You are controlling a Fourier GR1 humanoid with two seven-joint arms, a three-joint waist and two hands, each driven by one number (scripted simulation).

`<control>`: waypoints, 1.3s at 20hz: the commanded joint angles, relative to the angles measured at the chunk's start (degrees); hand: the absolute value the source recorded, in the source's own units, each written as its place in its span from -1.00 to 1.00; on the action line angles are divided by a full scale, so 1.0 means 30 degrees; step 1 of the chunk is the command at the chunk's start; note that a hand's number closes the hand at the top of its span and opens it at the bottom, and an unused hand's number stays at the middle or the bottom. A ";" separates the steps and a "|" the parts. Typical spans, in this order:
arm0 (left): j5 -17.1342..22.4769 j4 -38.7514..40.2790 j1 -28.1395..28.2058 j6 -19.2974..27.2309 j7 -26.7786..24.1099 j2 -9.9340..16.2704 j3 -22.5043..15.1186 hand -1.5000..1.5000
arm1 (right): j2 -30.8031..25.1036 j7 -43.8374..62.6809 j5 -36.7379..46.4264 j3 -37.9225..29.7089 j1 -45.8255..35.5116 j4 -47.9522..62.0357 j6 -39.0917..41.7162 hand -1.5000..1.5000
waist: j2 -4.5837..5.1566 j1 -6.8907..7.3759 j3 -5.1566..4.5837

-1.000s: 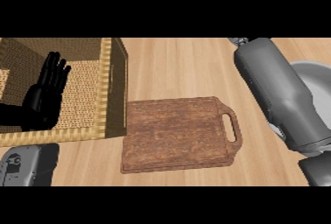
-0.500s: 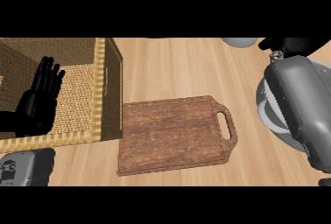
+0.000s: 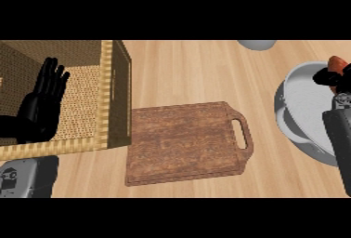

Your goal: Pick the sweet potato from the cutting board and place it in the pot

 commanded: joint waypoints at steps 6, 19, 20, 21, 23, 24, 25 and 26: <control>-0.0097 0.0584 -0.0916 0.0133 0.0256 0.0193 -0.0070 0.00 | -0.0766 -0.1571 -0.2675 -0.3123 0.4228 -0.1840 -0.0307 1.00 | 0.0180 0.0477 0.0021; -0.0196 0.0523 -0.0483 0.0433 -0.0267 -0.0386 -0.0498 0.00 | 0.0930 -0.7886 -0.8955 -0.4898 0.3756 0.2558 -0.3526 -1.00 | 0.0211 0.0735 0.0027; -0.0129 0.0023 -0.1014 0.0752 0.1133 -0.0529 -0.0649 0.00 | 0.0961 -0.8358 -0.8796 -0.4918 0.3283 0.2837 -0.4483 -1.00 | 0.0217 0.0790 0.0036; 0.0532 0.0293 -0.0726 -0.0360 0.0319 0.0301 0.0043 0.00 | -0.0062 -1.0110 -1.0361 -0.5920 0.4300 0.2070 -0.4457 -1.00 | 0.0199 0.0675 0.0035; 0.0351 0.0040 -0.0815 -0.0026 0.0595 0.0366 0.0092 0.00 | 0.0831 -0.9405 -1.0008 -0.5325 0.4226 -0.0017 -0.4966 -1.00 | 0.0157 0.0629 0.0026; -0.0384 0.0836 -0.1324 0.0780 0.0461 -0.0507 -0.0625 0.00 | 0.1197 -0.9792 -1.0461 -0.5633 0.3440 0.0566 -0.6019 -1.00 | 0.0211 0.0620 0.0038; 0.0065 -0.0383 -0.0834 0.0418 0.1126 -0.0255 -0.0536 0.00 | 0.1242 -0.9581 -1.0604 -0.6085 0.3158 0.0787 -0.6711 -1.00 | 0.0181 0.0780 0.0042; 0.0625 -0.0684 -0.0004 -0.0492 0.0530 0.0274 -0.0125 0.00 | 0.1541 -0.9697 -1.1080 -0.6336 0.4270 -0.0685 -0.7102 -1.00 | 0.0121 0.0662 0.0030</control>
